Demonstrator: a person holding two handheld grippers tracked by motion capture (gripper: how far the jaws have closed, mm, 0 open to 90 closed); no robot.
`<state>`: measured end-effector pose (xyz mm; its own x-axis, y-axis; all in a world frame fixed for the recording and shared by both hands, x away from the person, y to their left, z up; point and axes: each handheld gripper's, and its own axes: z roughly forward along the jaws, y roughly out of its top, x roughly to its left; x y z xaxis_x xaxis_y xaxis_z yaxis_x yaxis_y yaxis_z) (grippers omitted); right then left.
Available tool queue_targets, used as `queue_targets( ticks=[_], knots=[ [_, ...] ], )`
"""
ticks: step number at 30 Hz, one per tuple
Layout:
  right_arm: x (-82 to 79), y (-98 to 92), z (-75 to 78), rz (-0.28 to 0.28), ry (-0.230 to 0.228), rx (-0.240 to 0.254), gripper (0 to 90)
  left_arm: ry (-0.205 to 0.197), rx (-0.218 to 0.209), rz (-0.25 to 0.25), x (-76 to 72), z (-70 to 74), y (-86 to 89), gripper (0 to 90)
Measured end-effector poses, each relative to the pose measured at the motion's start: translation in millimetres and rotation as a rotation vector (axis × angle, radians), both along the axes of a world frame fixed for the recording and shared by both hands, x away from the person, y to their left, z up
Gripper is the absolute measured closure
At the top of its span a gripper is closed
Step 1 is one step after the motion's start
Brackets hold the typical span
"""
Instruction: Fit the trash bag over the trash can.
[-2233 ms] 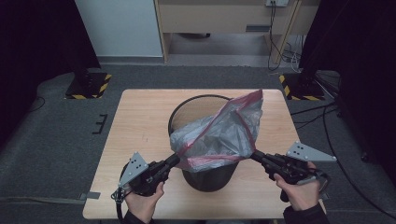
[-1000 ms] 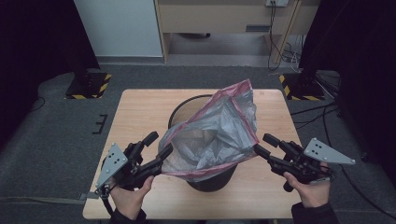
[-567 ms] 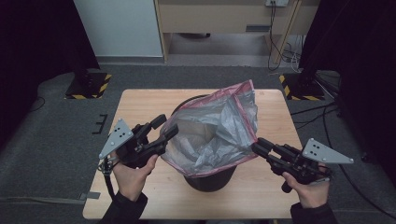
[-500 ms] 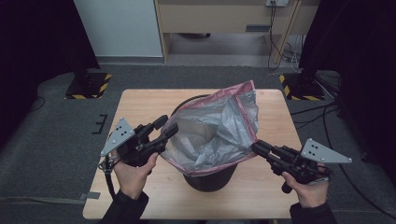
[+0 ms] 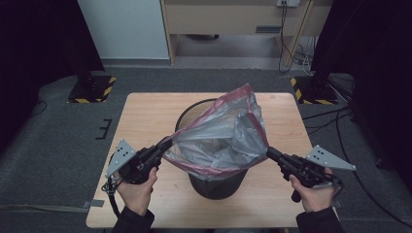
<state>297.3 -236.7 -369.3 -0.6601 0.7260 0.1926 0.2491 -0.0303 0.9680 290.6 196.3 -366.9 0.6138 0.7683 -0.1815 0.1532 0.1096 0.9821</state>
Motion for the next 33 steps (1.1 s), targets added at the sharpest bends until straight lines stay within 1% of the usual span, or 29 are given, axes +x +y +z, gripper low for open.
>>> queue_targets(
  ticks=[2, 4, 5, 8, 10, 12, 13, 15, 16, 17, 19, 20, 22, 23, 24, 26, 28, 31, 33],
  knots=[
    [0.4, 1.7, -2.5, -0.051, 0.001, -0.001, 90.0, 0.01, -0.001, -0.01, -1.4, -7.7, -1.5, 89.1],
    [2.6, 5.7, -4.7, -0.09, -0.02, -0.026, 90.0, 0.02, 0.012, -0.013, -2.7, -16.5, -4.4, 89.1],
    [4.0, 7.4, -5.7, -0.104, -0.031, -0.046, 90.0, 0.023, 0.019, -0.017, -3.4, -20.3, -6.0, 89.1],
    [7.4, 9.6, -8.0, -0.13, -0.055, -0.068, 90.0, 0.036, 0.042, -0.026, -3.7, -29.3, -8.0, 89.2],
    [10.1, 6.9, -8.9, -0.148, -0.067, -0.065, 90.0, 0.039, 0.043, -0.029, 0.4, -34.5, -7.6, 89.2],
    [12.5, 4.7, -9.1, -0.159, -0.064, -0.046, 90.0, 0.038, 0.04, -0.026, 3.8, -37.2, -8.0, 89.2],
    [13.7, 4.3, -9.4, -0.161, -0.067, -0.049, 90.0, 0.037, 0.04, -0.026, 5.7, -38.5, -8.4, 89.0],
    [18.4, 5.2, -10.1, -0.17, -0.074, -0.048, 90.0, 0.043, 0.025, -0.026, 9.6, -40.4, -8.9, 88.7],
    [20.8, 6.0, -10.4, -0.172, -0.074, -0.045, 90.0, 0.048, 0.012, -0.035, 12.0, -41.2, -8.5, 88.3],
    [24.2, 7.6, -10.6, -0.173, -0.073, -0.04, 89.7, 0.05, 0.002, -0.038, 14.0, -41.9, -7.1, 86.5],
    [29.3, 10.8, -11.5, -0.164, -0.08, -0.036, 86.9, 0.049, -0.025, -0.033, 15.1, -42.5, -2.1, 73.2],
    [29.8, 11.4, -11.5, -0.158, -0.076, -0.035, 85.5, 0.039, -0.042, -0.032, 14.9, -41.5, 2.8, 67.6],
    [30.0, 8.5, -10.3, -0.16, -0.096, -0.041, 82.0, 0.014, -0.071, -0.021, 14.0, -37.6, 10.2, 60.8],
    [29.8, 6.3, -8.7, -0.165, -0.101, -0.032, 79.3, -0.009, -0.074, -0.012, 13.6, -33.3, 15.0, 55.0],
    [29.6, 3.1, -6.1, -0.168, -0.109, -0.011, 77.0, -0.024, -0.075, -0.006, 13.1, -30.6, 17.3, 51.0],
    [28.8, -0.9, -1.5, -0.166, -0.126, 0.01, 73.2, -0.043, -0.088, -0.012, 12.3, -23.6, 21.0, 45.7],
    [28.5, -4.0, 4.2, -0.157, -0.153, 0.019, 68.3, -0.066, -0.079, -0.013, 11.7, -17.9, 20.4, 41.0],
    [29.5, -5.9, 12.4, -0.137, -0.174, 0.04, 61.5, -0.071, -0.068, -0.031, 13.8, -12.2, 17.1, 37.1],
    [30.3, -6.9, 16.7, -0.122, -0.188, 0.06, 58.3, -0.071, -0.067, -0.038, 15.7, -10.2, 15.1, 35.9]
  ],
)
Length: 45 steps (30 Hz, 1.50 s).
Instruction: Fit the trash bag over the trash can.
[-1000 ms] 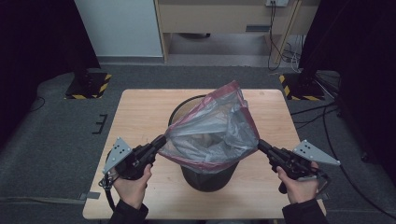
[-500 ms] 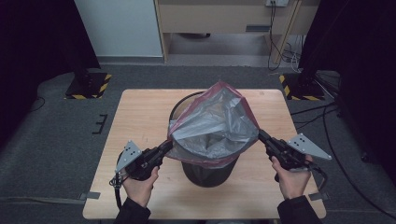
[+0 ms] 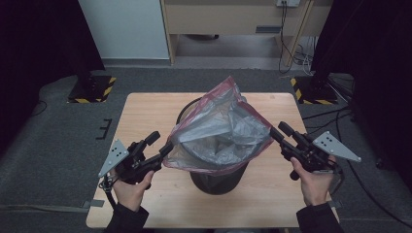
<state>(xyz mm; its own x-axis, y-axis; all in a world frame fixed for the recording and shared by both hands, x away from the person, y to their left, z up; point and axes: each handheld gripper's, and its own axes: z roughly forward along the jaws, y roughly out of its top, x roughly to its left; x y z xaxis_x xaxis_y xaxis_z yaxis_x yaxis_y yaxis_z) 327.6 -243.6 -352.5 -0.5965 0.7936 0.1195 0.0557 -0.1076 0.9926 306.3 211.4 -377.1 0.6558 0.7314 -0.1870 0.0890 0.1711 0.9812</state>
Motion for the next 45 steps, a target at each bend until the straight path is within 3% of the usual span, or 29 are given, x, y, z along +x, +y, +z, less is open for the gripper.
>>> queue_targets(
  ticks=[10, 14, 18, 21, 23, 26, 28, 31, 33, 36, 39, 42, 45],
  knots=[
    [2.7, 0.9, 21.5, 0.084, -0.069, 0.061, 44.5, -0.046, -0.007, -0.029, 19.5, 32.9, -1.6, 34.3],
    [12.1, 11.7, 26.9, 0.134, -0.046, 0.028, 41.3, -0.034, 0.016, -0.052, 29.5, 44.8, -7.2, 33.6],
    [22.7, 21.7, 32.4, 0.169, -0.036, -0.002, 41.8, -0.01, 0.059, -0.079, 40.0, 47.5, -17.0, 33.6],
    [28.5, 28.2, 34.8, 0.2, -0.02, -0.02, 48.6, 0.012, 0.073, -0.109, 45.8, 45.7, -26.4, 34.2],
    [30.4, 31.4, 33.9, 0.219, -0.016, -0.045, 63.2, 0.026, 0.088, -0.122, 47.2, 43.6, -31.5, 38.2],
    [29.7, 33.2, 32.1, 0.253, -0.016, -0.039, 84.8, 0.065, 0.124, -0.138, 47.9, 41.2, -36.5, 54.2],
    [29.3, 32.1, 31.1, 0.264, -0.018, -0.015, 89.5, 0.079, 0.133, -0.132, 48.0, 40.9, -37.3, 66.4],
    [30.0, 29.1, 30.8, 0.249, -0.022, -0.009, 90.0, 0.083, 0.136, -0.103, 48.2, 43.2, -34.3, 82.7],
    [31.1, 25.3, 30.8, 0.228, -0.022, 0.015, 90.0, 0.078, 0.129, -0.08, 49.0, 45.6, -31.0, 87.9],
    [35.4, 19.4, 29.7, 0.17, -0.004, 0.034, 90.0, 0.085, 0.112, -0.039, 53.3, 48.9, -26.5, 89.0],
    [45.4, 15.0, 23.5, 0.09, 0.035, 0.021, 89.8, 0.098, 0.093, 0.023, 61.0, 47.5, -23.4, 88.9],
    [56.5, 15.1, 13.1, 0.029, 0.072, -0.033, 89.6, 0.112, 0.117, 0.08, 69.4, 40.7, -23.0, 86.8],
    [67.6, 17.3, 1.0, 0.005, 0.097, -0.05, 89.5, 0.125, 0.131, 0.118, 77.5, 30.6, -24.1, 84.1]
  ],
)
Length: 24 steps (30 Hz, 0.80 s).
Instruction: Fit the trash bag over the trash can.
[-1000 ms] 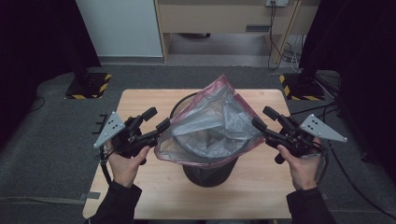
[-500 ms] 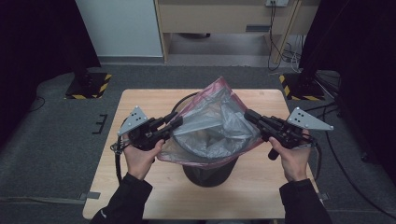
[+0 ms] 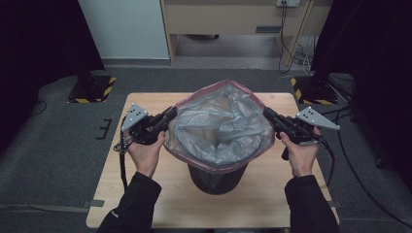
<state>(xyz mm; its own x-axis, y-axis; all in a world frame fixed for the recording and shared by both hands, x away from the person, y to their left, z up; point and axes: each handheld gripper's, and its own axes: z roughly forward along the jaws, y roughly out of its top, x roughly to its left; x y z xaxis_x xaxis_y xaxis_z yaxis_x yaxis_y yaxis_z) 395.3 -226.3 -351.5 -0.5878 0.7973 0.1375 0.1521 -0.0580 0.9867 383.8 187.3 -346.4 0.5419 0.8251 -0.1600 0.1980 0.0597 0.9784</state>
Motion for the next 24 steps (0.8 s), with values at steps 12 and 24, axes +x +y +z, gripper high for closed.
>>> queue_targets(
  ticks=[12, 24],
  knots=[
    [20.6, 11.8, -30.9, -0.009, 0.036, -0.041, 89.2, 0.125, 0.047, -0.06, 18.8, -35.0, -7.4, 87.2],
    [19.1, -9.0, -12.2, -0.007, -0.021, 0.024, 56.5, -0.037, -0.092, -0.032, 19.8, -17.5, 29.1, 51.4]
  ],
)
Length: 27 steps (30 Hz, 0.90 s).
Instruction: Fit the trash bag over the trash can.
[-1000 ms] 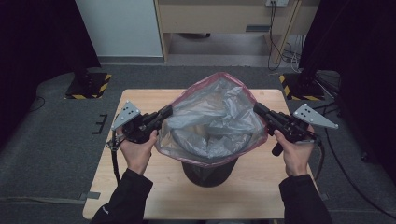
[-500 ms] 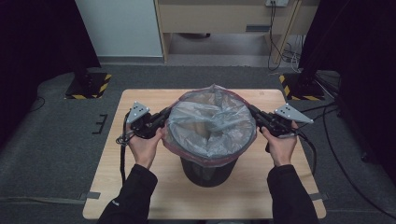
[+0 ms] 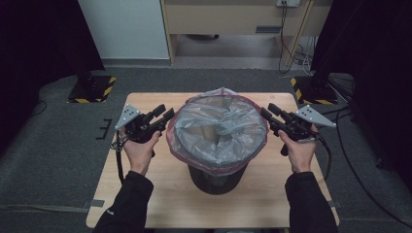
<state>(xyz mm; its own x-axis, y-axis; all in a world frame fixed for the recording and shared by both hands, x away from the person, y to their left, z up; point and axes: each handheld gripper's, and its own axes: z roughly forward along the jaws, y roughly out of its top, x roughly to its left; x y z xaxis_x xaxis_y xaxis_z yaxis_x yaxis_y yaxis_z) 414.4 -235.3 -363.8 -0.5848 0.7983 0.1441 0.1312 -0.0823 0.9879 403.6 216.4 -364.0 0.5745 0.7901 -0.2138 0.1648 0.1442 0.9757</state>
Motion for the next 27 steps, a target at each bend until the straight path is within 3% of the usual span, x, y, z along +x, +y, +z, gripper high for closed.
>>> queue_targets(
  ticks=[4, 8, 12, 13, 17, 18, 20, 23, 25, 27],
  knots=[
    [4.7, -1.1, 11.3, 0.029, -0.028, 0.034, 50.1, -0.043, 0.014, -0.027, 6.3, 11.3, 0.5, 47.5],
    [16.2, 4.6, 23.3, 0.084, -0.06, -0.001, 46.8, -0.065, 0.04, -0.08, 16.8, 20.3, -9.6, 46.0],
    [27.4, 13.7, 28.6, 0.155, -0.07, -0.008, 47.8, -0.082, 0.092, -0.123, 30.5, 24.2, -21.4, 44.9],
    [31.2, 16.9, 29.3, 0.175, -0.065, -0.009, 47.7, -0.087, 0.085, -0.134, 34.1, 23.8, -24.4, 44.8],
    [41.4, 25.2, 27.9, 0.24, -0.053, -0.032, 56.8, -0.078, 0.107, -0.17, 46.9, 19.7, -31.8, 45.6],
    [43.4, 26.6, 26.5, 0.26, -0.043, -0.039, 59.5, -0.07, 0.105, -0.178, 49.6, 18.1, -33.3, 47.0],
    [45.1, 28.4, 23.1, 0.279, -0.033, -0.043, 72.1, -0.05, 0.074, -0.213, 53.7, 14.8, -35.2, 58.5],
    [45.5, 29.8, 18.3, 0.307, -0.02, -0.009, 87.4, -0.033, 0.042, -0.245, 57.1, 12.5, -37.7, 74.5],
    [46.8, 30.2, 16.1, 0.304, -0.023, 0.003, 89.0, -0.015, 0.066, -0.25, 58.5, 12.7, -39.6, 84.8],
    [49.1, 30.0, 15.0, 0.297, -0.018, 0.014, 89.1, 0.008, 0.093, -0.244, 61.3, 11.7, -42.9, 88.0]
  ],
)
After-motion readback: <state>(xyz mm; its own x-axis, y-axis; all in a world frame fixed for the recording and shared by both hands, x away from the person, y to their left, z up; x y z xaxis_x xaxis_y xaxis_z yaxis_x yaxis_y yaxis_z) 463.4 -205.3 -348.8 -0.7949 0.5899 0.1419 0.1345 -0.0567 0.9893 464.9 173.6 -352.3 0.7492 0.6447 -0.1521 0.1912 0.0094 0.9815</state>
